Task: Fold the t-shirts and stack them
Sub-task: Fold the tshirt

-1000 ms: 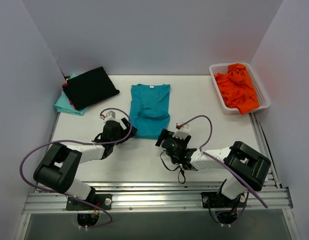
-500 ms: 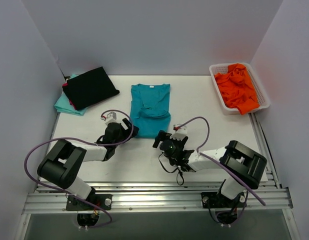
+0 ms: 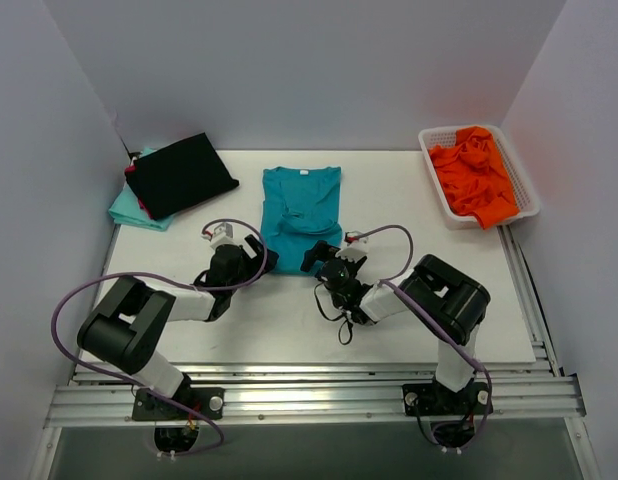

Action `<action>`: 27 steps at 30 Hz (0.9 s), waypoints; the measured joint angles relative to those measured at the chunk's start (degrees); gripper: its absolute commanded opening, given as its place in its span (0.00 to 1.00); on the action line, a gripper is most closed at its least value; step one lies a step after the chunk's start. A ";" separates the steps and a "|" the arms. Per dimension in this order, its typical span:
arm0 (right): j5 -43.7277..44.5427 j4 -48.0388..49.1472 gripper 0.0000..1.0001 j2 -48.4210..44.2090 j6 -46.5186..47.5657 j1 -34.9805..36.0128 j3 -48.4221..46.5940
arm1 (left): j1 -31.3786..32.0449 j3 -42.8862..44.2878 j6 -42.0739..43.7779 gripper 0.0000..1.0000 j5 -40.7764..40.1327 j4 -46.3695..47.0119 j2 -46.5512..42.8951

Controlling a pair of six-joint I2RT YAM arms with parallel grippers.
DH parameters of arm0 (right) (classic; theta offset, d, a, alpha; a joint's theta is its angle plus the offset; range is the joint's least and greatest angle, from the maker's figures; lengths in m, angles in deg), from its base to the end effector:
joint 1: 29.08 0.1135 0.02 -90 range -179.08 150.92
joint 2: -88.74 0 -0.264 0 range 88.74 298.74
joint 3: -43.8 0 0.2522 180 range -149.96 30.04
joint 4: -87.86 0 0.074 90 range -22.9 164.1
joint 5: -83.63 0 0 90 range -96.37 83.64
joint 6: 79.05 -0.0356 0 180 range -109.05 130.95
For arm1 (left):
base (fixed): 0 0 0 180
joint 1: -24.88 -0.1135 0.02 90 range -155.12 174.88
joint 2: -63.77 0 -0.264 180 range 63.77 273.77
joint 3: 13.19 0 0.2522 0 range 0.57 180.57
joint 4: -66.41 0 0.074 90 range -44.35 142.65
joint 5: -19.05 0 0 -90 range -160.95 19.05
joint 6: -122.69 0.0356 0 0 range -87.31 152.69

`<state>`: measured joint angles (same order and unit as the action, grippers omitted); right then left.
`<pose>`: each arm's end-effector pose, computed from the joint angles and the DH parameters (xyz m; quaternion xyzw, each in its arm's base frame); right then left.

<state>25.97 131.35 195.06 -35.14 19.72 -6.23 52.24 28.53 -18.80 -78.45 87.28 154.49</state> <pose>0.2354 0.2400 0.1340 0.1559 0.7545 0.2942 0.5656 0.2554 -0.1269 0.1356 -0.2118 0.8300 -0.2824 0.4319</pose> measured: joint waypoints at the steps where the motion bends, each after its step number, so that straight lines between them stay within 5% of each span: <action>1: -0.70 1.27 0.88 0.55 -0.04 -0.59 -0.13 | 0.00 0.00 0.00 0.94 0.00 0.00 0.00; 7: -2.40 3.50 0.77 1.38 -0.09 -1.62 0.00 | 0.00 0.00 0.02 1.00 0.00 1.31 0.72; 19: -4.31 5.27 0.73 -2.12 -2.34 -1.84 5.38 | -0.02 0.15 -0.20 0.78 0.15 6.01 4.00; 27: -4.33 5.40 0.68 -2.43 -2.97 -1.84 6.12 | 0.00 0.59 -0.28 0.76 0.61 7.39 5.46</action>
<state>21.64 136.75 192.63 -38.11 17.88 -0.11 52.24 29.13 -19.08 -77.84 94.67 159.95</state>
